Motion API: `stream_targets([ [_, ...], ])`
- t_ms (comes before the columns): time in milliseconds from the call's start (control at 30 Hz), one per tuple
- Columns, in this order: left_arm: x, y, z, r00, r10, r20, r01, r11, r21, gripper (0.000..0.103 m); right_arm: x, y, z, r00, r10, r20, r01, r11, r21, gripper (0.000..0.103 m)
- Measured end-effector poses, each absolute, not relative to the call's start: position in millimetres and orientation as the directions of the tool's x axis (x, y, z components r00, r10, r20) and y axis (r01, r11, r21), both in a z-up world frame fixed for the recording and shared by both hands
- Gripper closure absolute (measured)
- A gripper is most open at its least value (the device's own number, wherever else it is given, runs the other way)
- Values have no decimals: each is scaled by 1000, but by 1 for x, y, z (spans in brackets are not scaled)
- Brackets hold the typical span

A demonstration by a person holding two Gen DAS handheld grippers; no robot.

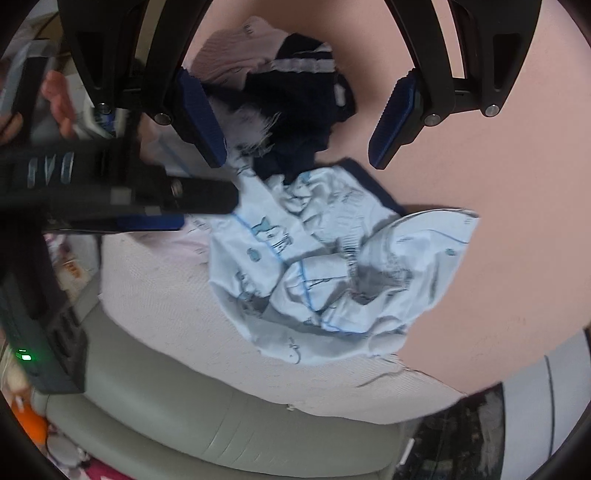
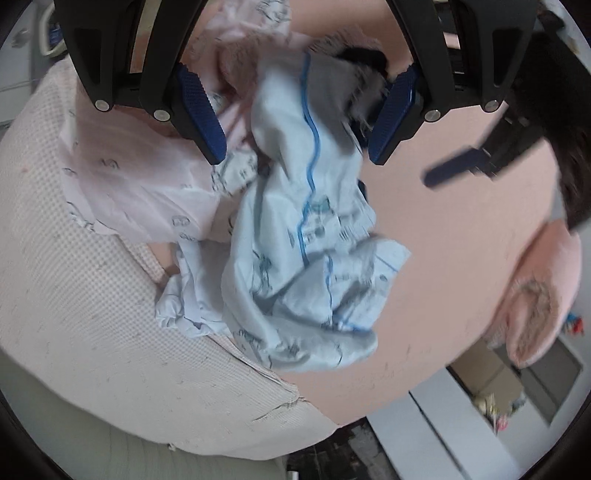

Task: Fold clothes
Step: 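Grasp the light-blue pajama with the left gripper while the right gripper grasps it too, then lift the light-blue pajama with both grippers and carry it onto open sheet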

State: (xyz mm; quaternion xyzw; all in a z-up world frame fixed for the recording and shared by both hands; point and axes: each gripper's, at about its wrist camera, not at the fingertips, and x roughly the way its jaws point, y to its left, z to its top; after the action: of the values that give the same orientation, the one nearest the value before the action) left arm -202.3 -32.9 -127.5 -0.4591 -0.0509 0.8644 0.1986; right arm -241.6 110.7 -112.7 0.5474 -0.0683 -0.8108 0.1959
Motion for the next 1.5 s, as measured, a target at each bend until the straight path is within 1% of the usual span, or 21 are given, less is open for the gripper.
stream_targets([
  [133,-222,-49,-134,-478,486,-731,-261,-874,-410,24,-253,126,-129,-270,-504,-821,118,-863,491,24],
  [267,-246,-66,-157,-434,540,-721,-116,-828,-549,24,-265,141,-145,-231,-611,-757,-17,-776,631,24],
  [300,-251,-69,-163,-424,553,-718,-85,-813,-576,24,-265,144,-149,-228,-632,-741,-46,-753,657,24],
  [433,-260,-70,-178,-395,588,-706,-42,-779,-625,24,-255,152,-167,-246,-686,-685,-120,-680,723,24],
  [500,-264,-73,-187,-378,643,-666,-3,-720,-694,24,-250,156,-177,-257,-710,-656,-156,-639,753,24],
  [667,-269,-89,-209,-403,757,-514,144,-502,-853,24,-241,168,-202,-318,-768,-556,-251,-498,830,24],
  [733,-268,-98,-220,-433,776,-458,216,-404,-889,24,-238,167,-205,-327,-764,-557,-266,-491,830,24],
  [767,-268,-101,-225,-437,779,-449,244,-377,-893,24,-236,166,-206,-331,-762,-557,-273,-488,829,24],
  [833,-268,-102,-229,-430,775,-463,259,-386,-885,24,-233,165,-209,-339,-758,-558,-288,-481,828,25],
  [867,-267,-101,-229,-427,767,-479,257,-405,-877,24,-231,164,-211,-343,-755,-559,-296,-478,827,32],
  [900,-267,-99,-229,-421,759,-497,261,-423,-868,26,-229,164,-212,-347,-753,-559,-303,-474,827,45],
  [933,-267,-98,-231,-418,755,-505,272,-427,-863,26,-228,163,-214,-351,-751,-559,-310,-471,826,47],
  [1033,-267,-98,-243,-420,779,-466,312,-358,-880,25,-223,162,-219,-364,-746,-557,-331,-456,826,50],
  [1067,-267,-99,-245,-418,777,-471,315,-362,-877,25,-221,163,-220,-372,-749,-548,-336,-442,832,53],
  [1100,-268,-99,-246,-417,774,-476,319,-366,-874,25,-219,164,-222,-380,-752,-538,-341,-427,837,59],
  [1200,-270,-99,-243,-413,759,-504,314,-401,-861,25,-213,167,-227,-405,-759,-510,-354,-384,853,66],
  [1300,-270,-99,-241,-422,734,-532,316,-431,-846,25,-208,170,-233,-430,-764,-481,-366,-340,866,70],
  [1400,-271,-103,-238,-425,726,-540,314,-441,-841,24,-202,174,-238,-456,-767,-452,-376,-295,878,73],
  [1433,-272,-105,-238,-425,730,-535,312,-437,-844,24,-200,175,-240,-464,-767,-443,-379,-279,882,74],
  [1500,-272,-111,-239,-435,737,-518,313,-415,-854,24,-197,177,-243,-481,-768,-423,-385,-249,889,81],
])
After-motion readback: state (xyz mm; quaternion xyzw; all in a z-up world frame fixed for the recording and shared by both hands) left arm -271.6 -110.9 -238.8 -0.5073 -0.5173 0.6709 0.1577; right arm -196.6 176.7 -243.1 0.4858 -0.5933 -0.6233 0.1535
